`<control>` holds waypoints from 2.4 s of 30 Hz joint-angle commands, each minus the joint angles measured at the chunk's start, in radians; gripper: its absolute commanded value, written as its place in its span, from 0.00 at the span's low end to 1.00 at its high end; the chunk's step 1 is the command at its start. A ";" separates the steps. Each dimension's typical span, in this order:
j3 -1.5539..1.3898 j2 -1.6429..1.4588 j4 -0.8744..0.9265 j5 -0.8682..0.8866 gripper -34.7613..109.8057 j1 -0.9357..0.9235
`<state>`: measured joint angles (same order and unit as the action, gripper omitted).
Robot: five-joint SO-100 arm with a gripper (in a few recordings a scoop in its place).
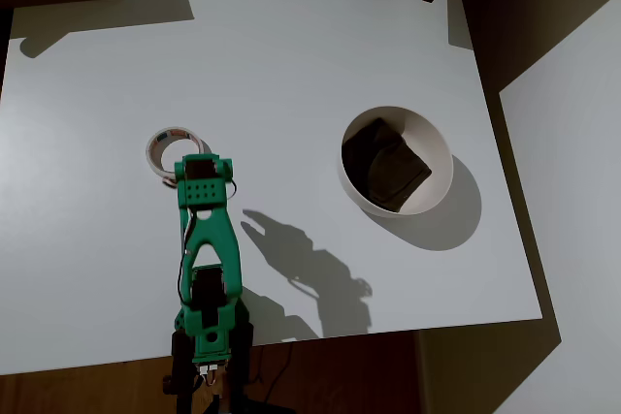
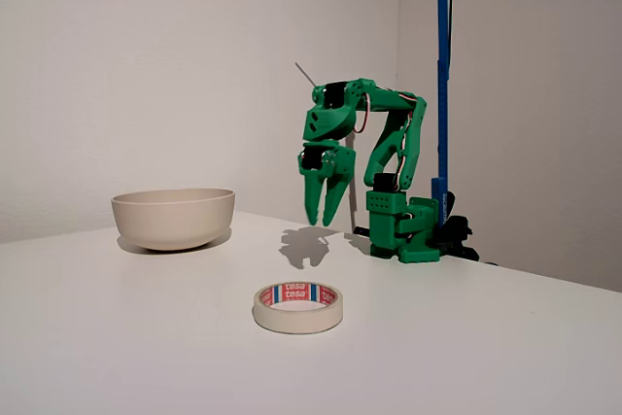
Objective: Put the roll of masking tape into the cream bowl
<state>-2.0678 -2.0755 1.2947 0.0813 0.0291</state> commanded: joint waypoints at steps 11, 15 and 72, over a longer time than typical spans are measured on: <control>0.104 0.183 -0.127 0.072 0.38 0.140; 0.106 0.233 -0.167 0.074 0.38 0.146; 0.230 0.534 -0.229 0.089 0.18 0.190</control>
<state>-1.8745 -1.4557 1.0554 0.1580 0.1979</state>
